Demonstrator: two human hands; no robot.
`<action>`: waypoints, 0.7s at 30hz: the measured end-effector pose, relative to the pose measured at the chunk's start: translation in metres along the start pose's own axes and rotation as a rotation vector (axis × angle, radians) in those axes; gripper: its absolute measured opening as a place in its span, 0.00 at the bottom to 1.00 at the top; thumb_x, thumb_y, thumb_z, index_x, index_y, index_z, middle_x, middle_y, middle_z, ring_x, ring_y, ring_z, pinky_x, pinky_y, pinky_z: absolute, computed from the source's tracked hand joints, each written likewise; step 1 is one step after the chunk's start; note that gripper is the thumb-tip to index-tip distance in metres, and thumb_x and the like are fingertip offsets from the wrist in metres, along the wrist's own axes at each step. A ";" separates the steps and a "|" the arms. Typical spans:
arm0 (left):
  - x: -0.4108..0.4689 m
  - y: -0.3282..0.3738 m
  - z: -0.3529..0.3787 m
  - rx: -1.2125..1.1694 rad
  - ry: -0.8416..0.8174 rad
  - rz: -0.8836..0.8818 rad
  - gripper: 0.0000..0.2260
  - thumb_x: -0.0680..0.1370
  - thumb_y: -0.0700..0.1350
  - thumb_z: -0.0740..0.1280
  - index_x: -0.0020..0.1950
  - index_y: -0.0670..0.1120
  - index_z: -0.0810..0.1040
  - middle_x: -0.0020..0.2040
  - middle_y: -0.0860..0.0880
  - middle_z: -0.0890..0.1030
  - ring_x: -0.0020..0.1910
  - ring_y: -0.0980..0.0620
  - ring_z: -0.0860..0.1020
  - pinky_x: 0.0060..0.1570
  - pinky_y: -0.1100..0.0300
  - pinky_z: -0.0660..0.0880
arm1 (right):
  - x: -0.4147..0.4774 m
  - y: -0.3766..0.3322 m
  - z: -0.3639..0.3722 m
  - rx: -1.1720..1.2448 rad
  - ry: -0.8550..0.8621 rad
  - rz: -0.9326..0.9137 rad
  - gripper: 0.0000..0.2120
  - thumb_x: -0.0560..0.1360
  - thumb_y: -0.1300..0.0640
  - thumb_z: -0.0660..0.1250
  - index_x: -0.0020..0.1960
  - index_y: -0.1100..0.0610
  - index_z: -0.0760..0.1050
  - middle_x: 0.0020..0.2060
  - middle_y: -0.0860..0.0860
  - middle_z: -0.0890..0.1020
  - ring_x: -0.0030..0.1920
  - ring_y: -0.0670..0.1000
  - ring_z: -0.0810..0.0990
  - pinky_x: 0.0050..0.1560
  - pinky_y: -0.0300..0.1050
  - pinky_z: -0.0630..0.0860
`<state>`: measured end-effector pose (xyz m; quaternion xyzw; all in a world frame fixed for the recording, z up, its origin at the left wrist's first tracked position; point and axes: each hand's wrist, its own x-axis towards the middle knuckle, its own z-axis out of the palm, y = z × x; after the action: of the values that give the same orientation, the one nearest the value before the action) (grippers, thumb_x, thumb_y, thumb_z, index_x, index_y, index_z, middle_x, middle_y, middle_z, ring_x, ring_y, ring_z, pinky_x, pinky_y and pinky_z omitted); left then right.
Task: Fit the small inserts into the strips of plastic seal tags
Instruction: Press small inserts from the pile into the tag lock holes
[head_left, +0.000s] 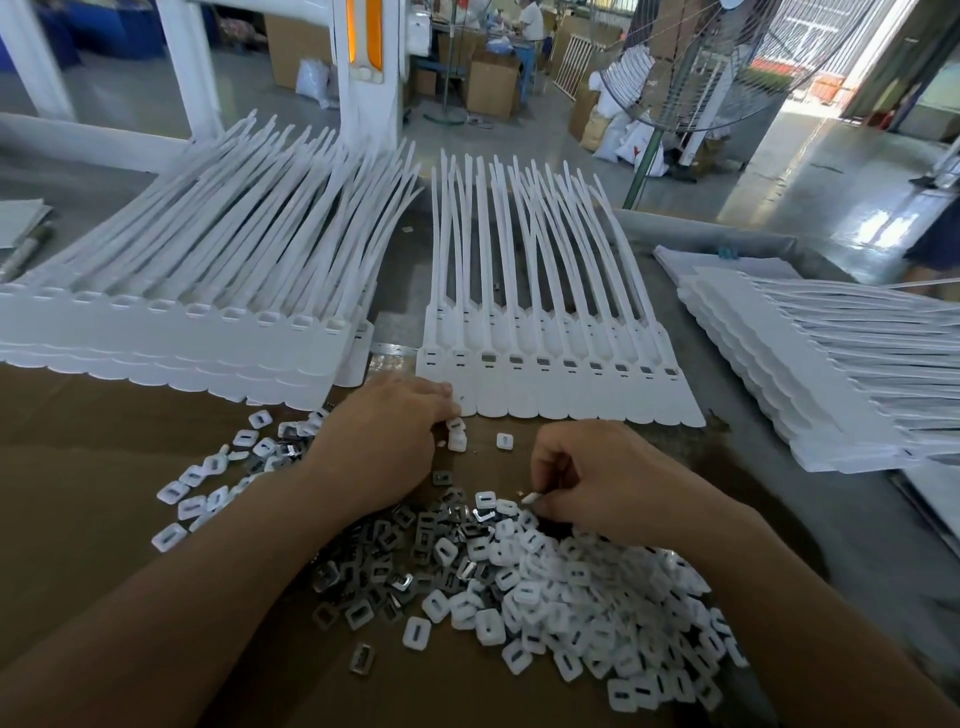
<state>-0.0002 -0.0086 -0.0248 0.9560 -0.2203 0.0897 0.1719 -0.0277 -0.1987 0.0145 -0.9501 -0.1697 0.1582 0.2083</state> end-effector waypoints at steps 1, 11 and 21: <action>0.000 0.001 0.000 -0.001 0.001 0.000 0.21 0.74 0.35 0.59 0.64 0.51 0.73 0.67 0.55 0.70 0.66 0.57 0.66 0.63 0.67 0.56 | 0.000 0.000 0.000 0.030 0.009 0.006 0.11 0.71 0.56 0.71 0.35 0.47 0.70 0.35 0.41 0.76 0.37 0.39 0.74 0.38 0.31 0.71; -0.003 0.000 0.000 -0.038 0.039 0.024 0.20 0.72 0.33 0.61 0.60 0.47 0.77 0.63 0.51 0.75 0.63 0.53 0.71 0.59 0.67 0.56 | 0.039 0.006 -0.020 0.159 0.246 0.033 0.10 0.73 0.60 0.68 0.37 0.48 0.73 0.34 0.40 0.75 0.35 0.38 0.74 0.32 0.26 0.67; -0.005 -0.002 0.002 -0.004 0.042 0.034 0.17 0.73 0.35 0.62 0.59 0.49 0.78 0.63 0.51 0.76 0.62 0.50 0.71 0.64 0.59 0.61 | 0.104 0.004 -0.013 0.266 0.396 0.137 0.06 0.75 0.63 0.64 0.44 0.60 0.79 0.46 0.49 0.79 0.44 0.46 0.74 0.44 0.40 0.69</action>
<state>-0.0035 -0.0060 -0.0279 0.9497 -0.2329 0.1119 0.1769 0.0713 -0.1658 0.0000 -0.9361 -0.0385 0.0037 0.3496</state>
